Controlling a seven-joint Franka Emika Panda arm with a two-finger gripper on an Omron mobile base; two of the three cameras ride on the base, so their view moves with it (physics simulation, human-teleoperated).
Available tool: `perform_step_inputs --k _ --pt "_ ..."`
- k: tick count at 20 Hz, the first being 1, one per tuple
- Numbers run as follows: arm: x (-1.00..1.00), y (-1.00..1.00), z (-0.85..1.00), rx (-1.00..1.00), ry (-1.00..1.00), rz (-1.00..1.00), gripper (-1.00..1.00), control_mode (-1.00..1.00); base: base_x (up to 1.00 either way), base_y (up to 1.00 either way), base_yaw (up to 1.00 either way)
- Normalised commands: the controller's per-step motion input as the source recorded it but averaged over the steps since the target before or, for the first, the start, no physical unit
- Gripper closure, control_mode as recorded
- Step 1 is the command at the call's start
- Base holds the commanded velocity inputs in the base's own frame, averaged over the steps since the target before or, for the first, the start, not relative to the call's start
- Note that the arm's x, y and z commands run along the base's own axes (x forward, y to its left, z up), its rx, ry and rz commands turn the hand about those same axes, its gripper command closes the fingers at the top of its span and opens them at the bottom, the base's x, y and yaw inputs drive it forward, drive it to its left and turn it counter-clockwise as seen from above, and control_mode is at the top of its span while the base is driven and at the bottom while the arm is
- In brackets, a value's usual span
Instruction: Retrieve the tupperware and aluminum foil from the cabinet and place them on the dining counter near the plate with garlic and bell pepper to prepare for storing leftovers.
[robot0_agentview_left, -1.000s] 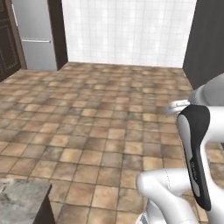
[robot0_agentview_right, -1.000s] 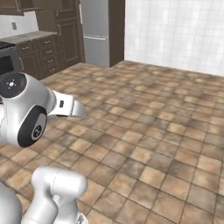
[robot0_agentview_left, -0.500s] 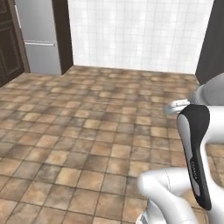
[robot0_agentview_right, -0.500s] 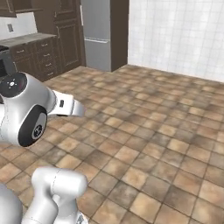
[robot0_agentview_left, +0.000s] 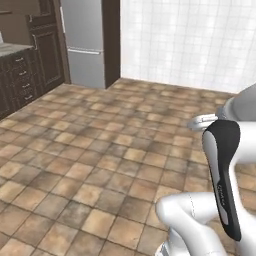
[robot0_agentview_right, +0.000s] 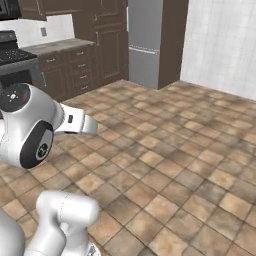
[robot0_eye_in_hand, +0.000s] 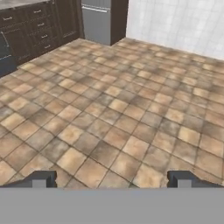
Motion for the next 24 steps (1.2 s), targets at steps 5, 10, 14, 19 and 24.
perform_step_inputs --k 5,10,14,19,24 --pt "0.00 0.00 0.00 0.00 0.00 0.00 -1.00 1.00 1.00 0.00 0.45" --pt "0.00 0.00 0.00 0.00 0.00 0.00 -1.00 1.00 1.00 -0.15 0.41" --pt "0.00 0.00 0.00 0.00 0.00 0.00 -1.00 1.00 1.00 -0.42 0.33" --pt "0.00 0.00 0.00 0.00 0.00 0.00 -1.00 1.00 1.00 -0.42 0.31" --pt "0.00 0.00 0.00 0.00 0.00 0.00 -1.00 1.00 1.00 -0.44 0.33"
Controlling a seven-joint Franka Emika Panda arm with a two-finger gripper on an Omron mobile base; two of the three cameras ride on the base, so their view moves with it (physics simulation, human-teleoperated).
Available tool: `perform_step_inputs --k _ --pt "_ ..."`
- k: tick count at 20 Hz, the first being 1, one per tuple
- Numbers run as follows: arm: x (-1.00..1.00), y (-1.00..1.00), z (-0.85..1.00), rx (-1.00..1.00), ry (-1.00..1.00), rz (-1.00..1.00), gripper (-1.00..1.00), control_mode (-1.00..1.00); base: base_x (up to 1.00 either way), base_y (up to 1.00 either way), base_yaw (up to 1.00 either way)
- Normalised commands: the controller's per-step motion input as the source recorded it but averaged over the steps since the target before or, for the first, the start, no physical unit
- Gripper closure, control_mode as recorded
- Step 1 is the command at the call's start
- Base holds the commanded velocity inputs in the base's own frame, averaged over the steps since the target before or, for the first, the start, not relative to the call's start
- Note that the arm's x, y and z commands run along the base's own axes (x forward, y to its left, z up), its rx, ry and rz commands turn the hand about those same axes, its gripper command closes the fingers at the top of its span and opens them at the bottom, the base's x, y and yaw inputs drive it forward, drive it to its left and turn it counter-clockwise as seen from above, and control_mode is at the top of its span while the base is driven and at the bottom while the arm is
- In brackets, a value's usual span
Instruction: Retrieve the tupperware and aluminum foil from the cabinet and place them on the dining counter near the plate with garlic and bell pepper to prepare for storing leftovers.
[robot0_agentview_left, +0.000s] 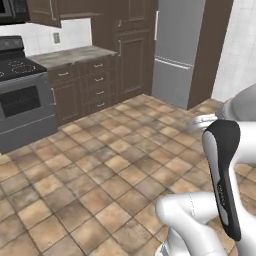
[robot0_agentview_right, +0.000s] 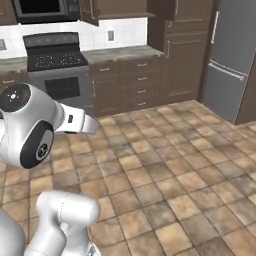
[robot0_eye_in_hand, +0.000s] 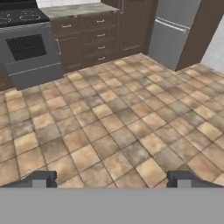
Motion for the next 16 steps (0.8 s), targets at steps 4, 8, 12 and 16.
perform_step_inputs --k 4,8,12,16 --pt "0.00 0.00 0.00 0.00 0.00 0.00 -1.00 1.00 1.00 -0.41 0.34" --pt "0.00 0.00 0.00 0.00 0.00 0.00 -1.00 1.00 1.00 -0.45 0.31" --pt "0.00 0.00 0.00 0.00 0.00 0.00 -1.00 1.00 1.00 -0.56 0.26" --pt "0.00 0.00 0.00 0.00 0.00 0.00 -1.00 1.00 1.00 -0.61 0.24"
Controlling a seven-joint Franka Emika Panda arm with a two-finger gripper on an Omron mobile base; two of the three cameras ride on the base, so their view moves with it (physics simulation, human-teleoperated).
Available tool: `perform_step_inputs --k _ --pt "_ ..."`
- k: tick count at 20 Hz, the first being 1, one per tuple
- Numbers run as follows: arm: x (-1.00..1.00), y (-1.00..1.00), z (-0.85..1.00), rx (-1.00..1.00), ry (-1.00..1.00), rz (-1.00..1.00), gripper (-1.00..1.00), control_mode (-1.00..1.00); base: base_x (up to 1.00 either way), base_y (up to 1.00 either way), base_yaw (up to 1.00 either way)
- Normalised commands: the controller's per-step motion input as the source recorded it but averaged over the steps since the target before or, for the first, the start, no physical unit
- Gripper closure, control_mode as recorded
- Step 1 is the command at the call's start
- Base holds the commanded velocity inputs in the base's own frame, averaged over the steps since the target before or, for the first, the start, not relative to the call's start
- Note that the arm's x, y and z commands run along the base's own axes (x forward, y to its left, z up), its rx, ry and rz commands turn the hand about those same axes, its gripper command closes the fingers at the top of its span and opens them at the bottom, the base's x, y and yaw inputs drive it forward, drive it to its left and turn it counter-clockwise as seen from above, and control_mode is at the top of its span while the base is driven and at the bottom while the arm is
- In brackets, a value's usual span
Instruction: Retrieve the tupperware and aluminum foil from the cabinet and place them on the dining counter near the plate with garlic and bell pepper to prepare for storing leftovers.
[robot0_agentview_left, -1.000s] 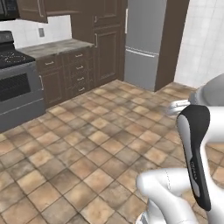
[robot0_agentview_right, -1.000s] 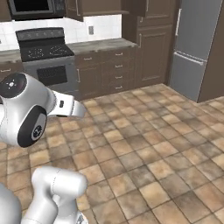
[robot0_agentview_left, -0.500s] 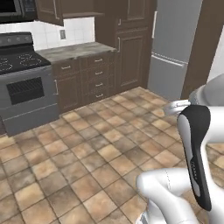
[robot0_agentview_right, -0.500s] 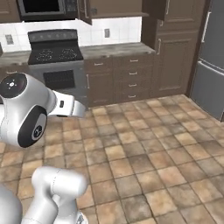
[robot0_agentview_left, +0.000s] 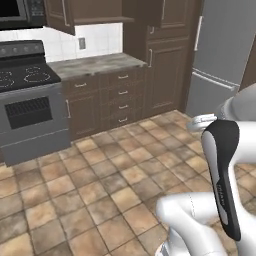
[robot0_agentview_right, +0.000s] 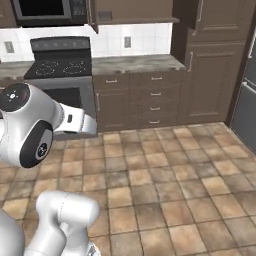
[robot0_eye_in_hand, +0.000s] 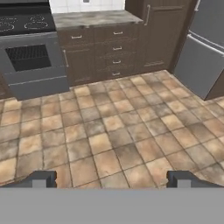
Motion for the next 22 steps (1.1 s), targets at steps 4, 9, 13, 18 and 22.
perform_step_inputs --k 4,9,13,18,22 --pt "0.00 0.00 0.00 0.00 0.00 0.00 -1.00 1.00 1.00 -0.61 0.26" --pt "0.00 0.00 0.00 0.00 0.00 0.00 -1.00 1.00 1.00 -0.49 0.29" --pt "0.00 0.00 0.00 0.00 0.00 0.00 -1.00 1.00 1.00 -0.43 0.30" --pt "0.00 0.00 0.00 0.00 0.00 0.00 -1.00 1.00 1.00 -0.40 0.31" --pt "0.00 0.00 0.00 0.00 0.00 0.00 -1.00 1.00 1.00 -0.37 0.32"
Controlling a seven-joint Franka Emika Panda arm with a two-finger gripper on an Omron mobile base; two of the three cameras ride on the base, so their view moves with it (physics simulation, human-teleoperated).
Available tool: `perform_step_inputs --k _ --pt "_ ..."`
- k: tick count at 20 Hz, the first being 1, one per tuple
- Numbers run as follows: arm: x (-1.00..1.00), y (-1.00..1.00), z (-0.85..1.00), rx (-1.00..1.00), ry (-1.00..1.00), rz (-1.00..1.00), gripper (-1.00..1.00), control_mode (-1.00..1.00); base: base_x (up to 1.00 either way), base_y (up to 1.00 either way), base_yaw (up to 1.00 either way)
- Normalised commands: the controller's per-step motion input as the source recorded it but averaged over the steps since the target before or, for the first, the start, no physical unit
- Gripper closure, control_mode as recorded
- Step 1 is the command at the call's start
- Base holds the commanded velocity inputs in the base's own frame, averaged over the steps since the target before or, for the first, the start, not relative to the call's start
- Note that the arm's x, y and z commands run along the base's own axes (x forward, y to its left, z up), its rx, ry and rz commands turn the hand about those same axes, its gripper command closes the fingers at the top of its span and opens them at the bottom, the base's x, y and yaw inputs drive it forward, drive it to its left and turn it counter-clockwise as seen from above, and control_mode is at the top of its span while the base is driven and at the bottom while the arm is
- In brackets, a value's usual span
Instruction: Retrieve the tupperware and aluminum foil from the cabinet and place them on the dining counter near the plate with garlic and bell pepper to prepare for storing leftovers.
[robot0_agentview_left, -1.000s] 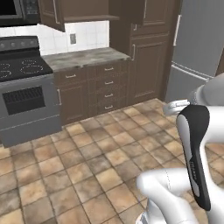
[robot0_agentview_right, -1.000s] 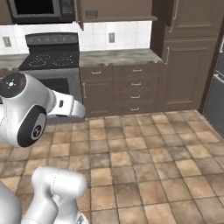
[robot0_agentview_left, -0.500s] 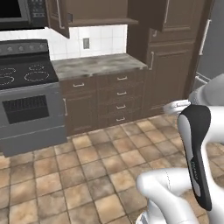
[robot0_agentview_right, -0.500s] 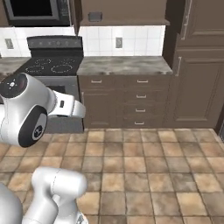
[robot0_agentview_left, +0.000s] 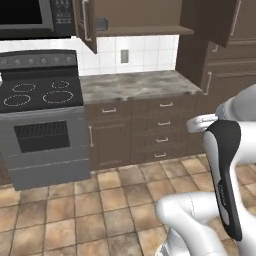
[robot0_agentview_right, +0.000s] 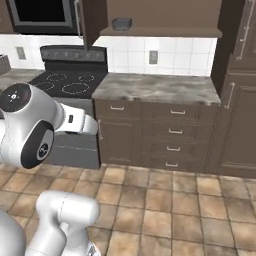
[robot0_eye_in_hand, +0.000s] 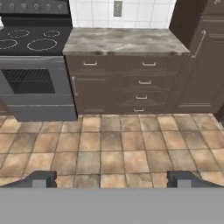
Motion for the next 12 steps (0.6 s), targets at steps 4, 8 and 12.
perform_step_inputs --k 4,8,12 --pt "0.00 0.00 0.00 0.00 0.00 0.00 -1.00 1.00 1.00 -0.40 0.33" --pt "0.00 0.00 0.00 0.00 0.00 0.00 -1.00 1.00 1.00 -0.54 0.31" --pt "0.00 0.00 0.00 0.00 0.00 0.00 -1.00 1.00 1.00 -0.61 0.28"
